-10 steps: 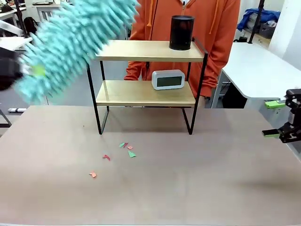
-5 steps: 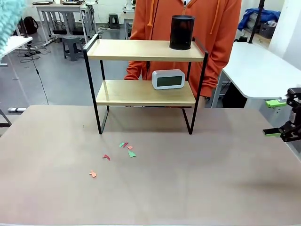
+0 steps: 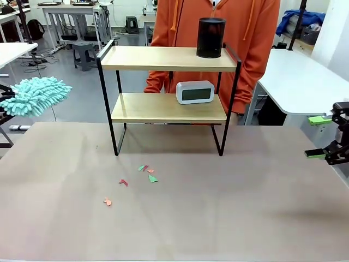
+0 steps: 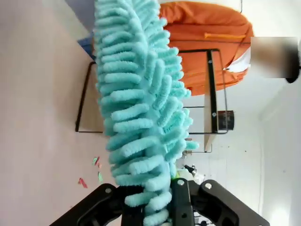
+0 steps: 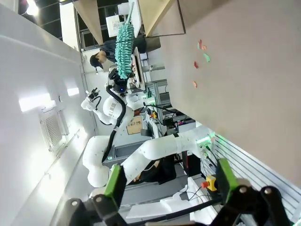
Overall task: Clean the shelf.
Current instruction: Hand the Duster back to the human.
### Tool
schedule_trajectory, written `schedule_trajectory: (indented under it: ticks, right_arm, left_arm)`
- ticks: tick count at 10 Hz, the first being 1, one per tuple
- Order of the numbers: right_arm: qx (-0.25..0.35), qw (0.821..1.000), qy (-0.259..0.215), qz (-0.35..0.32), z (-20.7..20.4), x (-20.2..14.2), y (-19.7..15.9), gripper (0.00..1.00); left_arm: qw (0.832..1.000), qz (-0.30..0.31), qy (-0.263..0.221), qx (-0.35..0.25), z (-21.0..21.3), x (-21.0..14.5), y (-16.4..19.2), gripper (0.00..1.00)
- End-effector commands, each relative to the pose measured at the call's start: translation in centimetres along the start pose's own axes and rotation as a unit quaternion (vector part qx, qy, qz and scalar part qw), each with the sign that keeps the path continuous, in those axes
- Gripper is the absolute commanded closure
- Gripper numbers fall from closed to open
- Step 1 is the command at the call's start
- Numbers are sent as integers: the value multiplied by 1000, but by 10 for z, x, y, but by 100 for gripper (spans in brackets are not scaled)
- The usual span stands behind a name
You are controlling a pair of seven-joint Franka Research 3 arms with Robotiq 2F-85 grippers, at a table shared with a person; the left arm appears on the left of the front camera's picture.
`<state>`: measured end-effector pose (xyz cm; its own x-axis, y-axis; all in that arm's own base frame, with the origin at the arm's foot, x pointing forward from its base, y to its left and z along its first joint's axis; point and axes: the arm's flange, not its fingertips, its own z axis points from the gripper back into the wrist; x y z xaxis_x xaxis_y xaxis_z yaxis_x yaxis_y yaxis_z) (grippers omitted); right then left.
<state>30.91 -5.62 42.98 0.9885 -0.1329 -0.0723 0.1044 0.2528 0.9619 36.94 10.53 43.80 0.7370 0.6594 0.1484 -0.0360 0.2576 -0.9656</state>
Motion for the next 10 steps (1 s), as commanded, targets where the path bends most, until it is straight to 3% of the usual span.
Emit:
schedule_trajectory:
  ticks: [1,10]
  right_arm:
    - [-3,1000,3,0,2,-3,0,0]
    - [-3,1000,3,0,2,-3,0,0]
  left_arm:
    - [997,-56,-27,-49,28,9,-4,100]
    - [997,-56,-27,-49,28,9,-4,100]
